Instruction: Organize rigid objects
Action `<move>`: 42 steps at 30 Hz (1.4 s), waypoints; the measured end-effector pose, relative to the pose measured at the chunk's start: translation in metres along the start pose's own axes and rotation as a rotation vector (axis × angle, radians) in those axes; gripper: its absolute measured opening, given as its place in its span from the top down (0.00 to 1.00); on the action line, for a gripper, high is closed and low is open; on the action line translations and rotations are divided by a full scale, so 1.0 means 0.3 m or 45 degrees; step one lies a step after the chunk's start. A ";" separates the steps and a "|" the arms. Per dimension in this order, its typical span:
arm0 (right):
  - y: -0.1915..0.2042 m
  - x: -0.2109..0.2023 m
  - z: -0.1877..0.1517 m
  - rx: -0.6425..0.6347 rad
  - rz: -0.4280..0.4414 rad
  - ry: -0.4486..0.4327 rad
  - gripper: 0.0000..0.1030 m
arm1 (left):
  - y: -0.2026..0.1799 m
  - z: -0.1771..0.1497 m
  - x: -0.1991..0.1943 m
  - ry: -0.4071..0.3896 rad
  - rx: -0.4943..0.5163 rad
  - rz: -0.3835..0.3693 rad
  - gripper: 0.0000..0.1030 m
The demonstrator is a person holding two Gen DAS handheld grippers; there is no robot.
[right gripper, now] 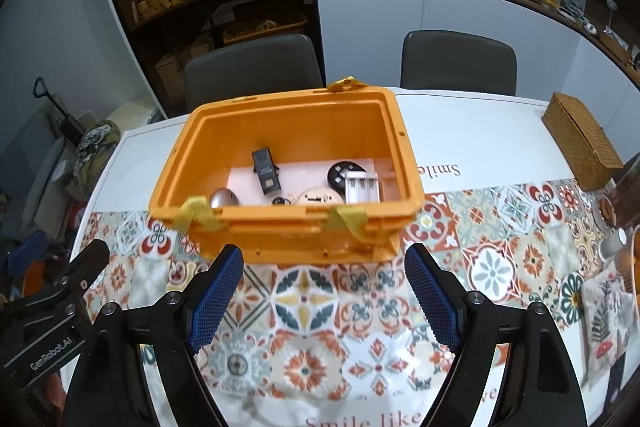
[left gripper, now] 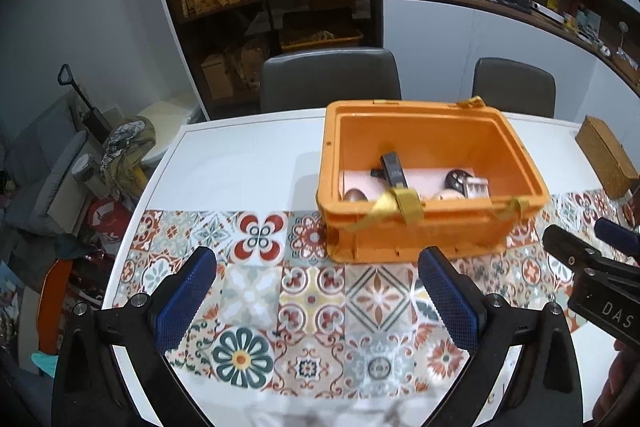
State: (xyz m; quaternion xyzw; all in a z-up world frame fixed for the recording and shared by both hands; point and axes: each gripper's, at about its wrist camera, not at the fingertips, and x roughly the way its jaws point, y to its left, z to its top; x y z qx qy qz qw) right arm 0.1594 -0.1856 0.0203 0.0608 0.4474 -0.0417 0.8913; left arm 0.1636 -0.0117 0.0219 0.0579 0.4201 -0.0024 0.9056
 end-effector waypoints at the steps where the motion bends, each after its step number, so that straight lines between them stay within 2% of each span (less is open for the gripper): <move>1: -0.005 -0.014 -0.016 0.000 -0.005 -0.005 0.19 | -0.004 -0.013 -0.010 0.002 0.007 0.000 0.00; 11: -0.028 -0.121 -0.183 -0.008 -0.014 0.005 0.16 | -0.017 -0.148 -0.113 0.011 0.025 -0.029 0.00; 14: -0.029 -0.151 -0.225 -0.015 -0.009 0.001 0.12 | -0.020 -0.178 -0.128 0.037 0.009 -0.065 0.00; 23: -0.024 -0.204 -0.308 -0.056 -0.028 -0.003 0.10 | -0.022 -0.260 -0.170 0.064 0.037 -0.058 0.00; 28: -0.044 -0.225 -0.336 -0.043 -0.018 0.009 0.10 | -0.013 -0.282 -0.199 0.053 0.022 -0.028 0.00; 42: -0.068 -0.256 -0.380 -0.016 -0.003 0.029 0.10 | -0.013 -0.316 -0.237 0.058 0.011 -0.041 0.00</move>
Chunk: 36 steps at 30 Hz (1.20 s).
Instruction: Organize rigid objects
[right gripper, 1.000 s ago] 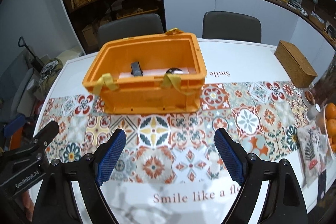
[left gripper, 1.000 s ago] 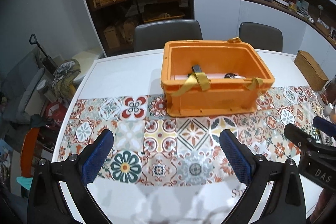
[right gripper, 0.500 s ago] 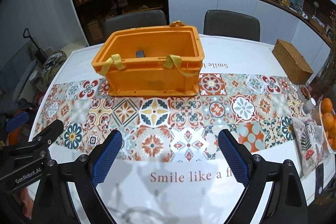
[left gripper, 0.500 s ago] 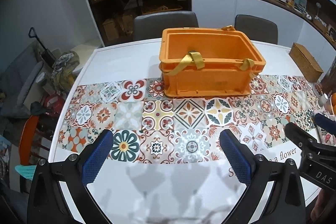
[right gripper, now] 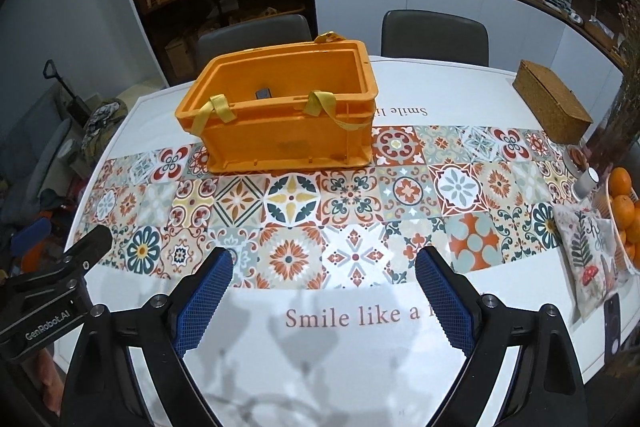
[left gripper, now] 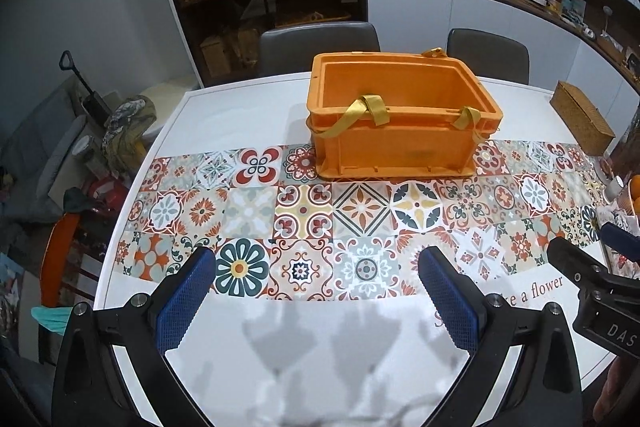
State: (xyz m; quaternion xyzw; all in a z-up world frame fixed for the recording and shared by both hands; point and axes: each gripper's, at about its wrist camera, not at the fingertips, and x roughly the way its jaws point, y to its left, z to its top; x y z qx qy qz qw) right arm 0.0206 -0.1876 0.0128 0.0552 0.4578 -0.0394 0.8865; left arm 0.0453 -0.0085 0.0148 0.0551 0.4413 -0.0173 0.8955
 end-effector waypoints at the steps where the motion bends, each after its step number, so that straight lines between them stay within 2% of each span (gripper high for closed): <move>1: 0.000 -0.001 -0.001 -0.001 0.002 0.001 0.10 | -0.001 0.000 -0.002 -0.002 0.000 -0.001 0.00; 12: -0.001 -0.033 -0.007 -0.014 -0.003 -0.030 0.10 | -0.016 -0.001 -0.036 -0.022 0.009 -0.010 0.00; 36: -0.001 -0.043 -0.010 -0.023 -0.005 -0.026 0.10 | -0.015 -0.003 -0.045 -0.027 0.006 -0.018 0.00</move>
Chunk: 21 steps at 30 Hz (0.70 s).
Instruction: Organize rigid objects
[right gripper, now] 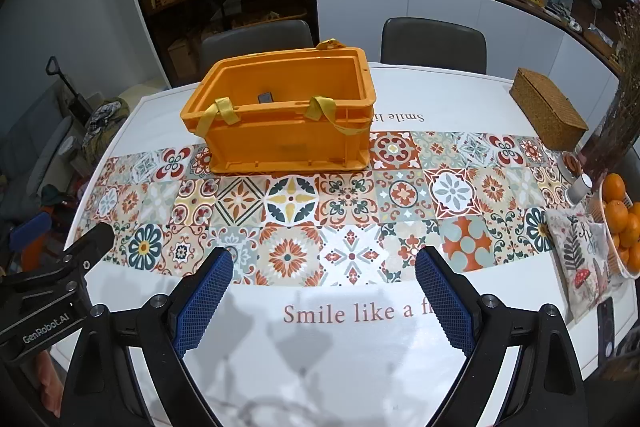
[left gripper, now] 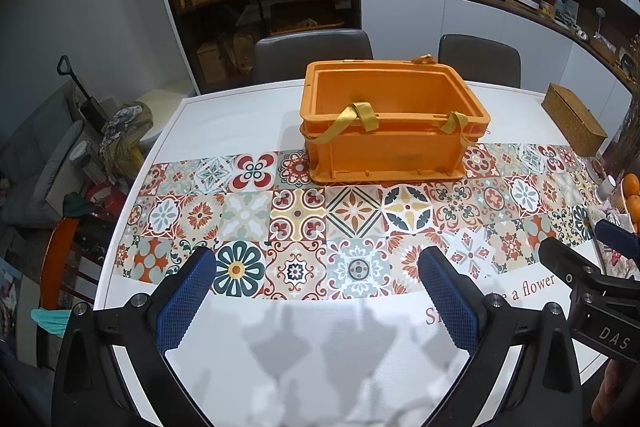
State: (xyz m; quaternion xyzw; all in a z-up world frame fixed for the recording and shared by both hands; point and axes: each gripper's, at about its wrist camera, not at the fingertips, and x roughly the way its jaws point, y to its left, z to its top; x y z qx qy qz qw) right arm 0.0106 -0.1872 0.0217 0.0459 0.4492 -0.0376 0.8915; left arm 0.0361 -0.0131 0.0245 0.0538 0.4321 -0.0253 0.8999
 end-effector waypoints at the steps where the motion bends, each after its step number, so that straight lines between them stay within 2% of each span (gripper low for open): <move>1: 0.000 0.001 0.000 -0.002 0.001 0.001 0.10 | 0.001 0.000 0.000 -0.001 -0.001 -0.001 0.00; 21: -0.003 0.004 0.000 -0.006 0.005 0.006 0.10 | 0.002 -0.003 0.004 0.005 -0.002 -0.005 0.00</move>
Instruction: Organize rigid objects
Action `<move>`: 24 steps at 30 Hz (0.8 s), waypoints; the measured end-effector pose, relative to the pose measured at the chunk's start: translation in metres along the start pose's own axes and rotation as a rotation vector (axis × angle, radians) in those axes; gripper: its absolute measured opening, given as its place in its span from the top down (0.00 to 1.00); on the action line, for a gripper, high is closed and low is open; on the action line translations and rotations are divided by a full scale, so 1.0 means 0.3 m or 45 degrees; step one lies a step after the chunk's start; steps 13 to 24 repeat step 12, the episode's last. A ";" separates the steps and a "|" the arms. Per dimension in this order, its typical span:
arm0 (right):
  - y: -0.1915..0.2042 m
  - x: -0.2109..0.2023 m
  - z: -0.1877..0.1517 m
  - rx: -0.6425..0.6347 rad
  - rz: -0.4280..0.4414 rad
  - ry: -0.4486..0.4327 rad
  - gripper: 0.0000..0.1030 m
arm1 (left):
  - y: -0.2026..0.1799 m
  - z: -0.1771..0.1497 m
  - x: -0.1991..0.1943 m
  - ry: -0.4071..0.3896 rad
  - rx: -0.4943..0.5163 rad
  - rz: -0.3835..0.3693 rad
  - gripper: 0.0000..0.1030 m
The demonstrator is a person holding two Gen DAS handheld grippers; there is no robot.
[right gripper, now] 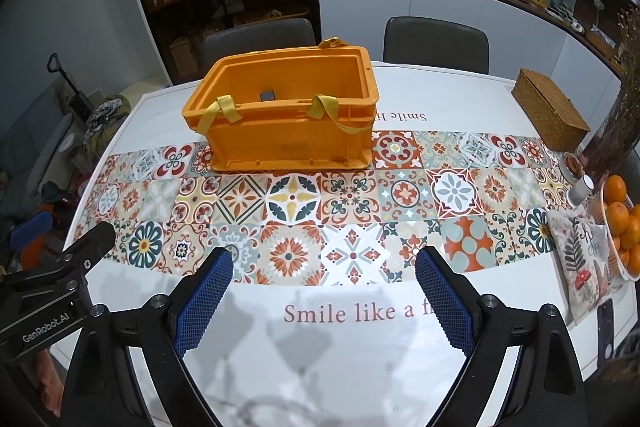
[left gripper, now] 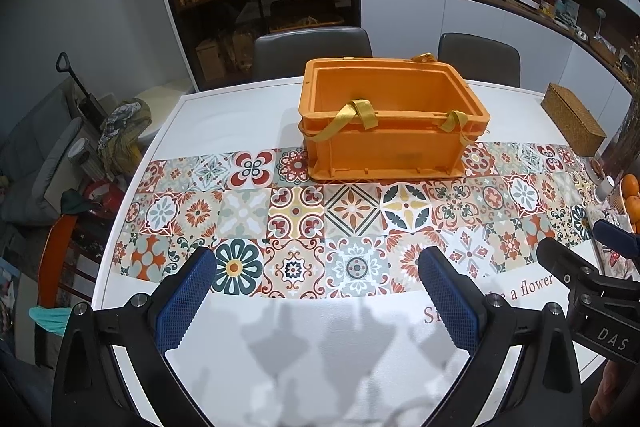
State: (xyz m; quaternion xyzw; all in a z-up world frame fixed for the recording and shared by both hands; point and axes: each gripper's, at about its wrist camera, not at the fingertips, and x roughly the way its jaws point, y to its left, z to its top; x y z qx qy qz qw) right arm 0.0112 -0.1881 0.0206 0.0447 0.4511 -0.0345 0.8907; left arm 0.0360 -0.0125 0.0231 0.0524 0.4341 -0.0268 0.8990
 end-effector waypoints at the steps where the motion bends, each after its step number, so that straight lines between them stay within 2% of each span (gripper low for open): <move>1: 0.000 0.000 0.000 0.000 0.000 0.000 0.10 | -0.001 -0.001 0.000 0.001 0.000 -0.001 0.00; 24: 0.002 0.001 -0.001 -0.002 0.003 0.003 0.10 | -0.002 -0.003 0.002 0.002 -0.002 -0.002 0.00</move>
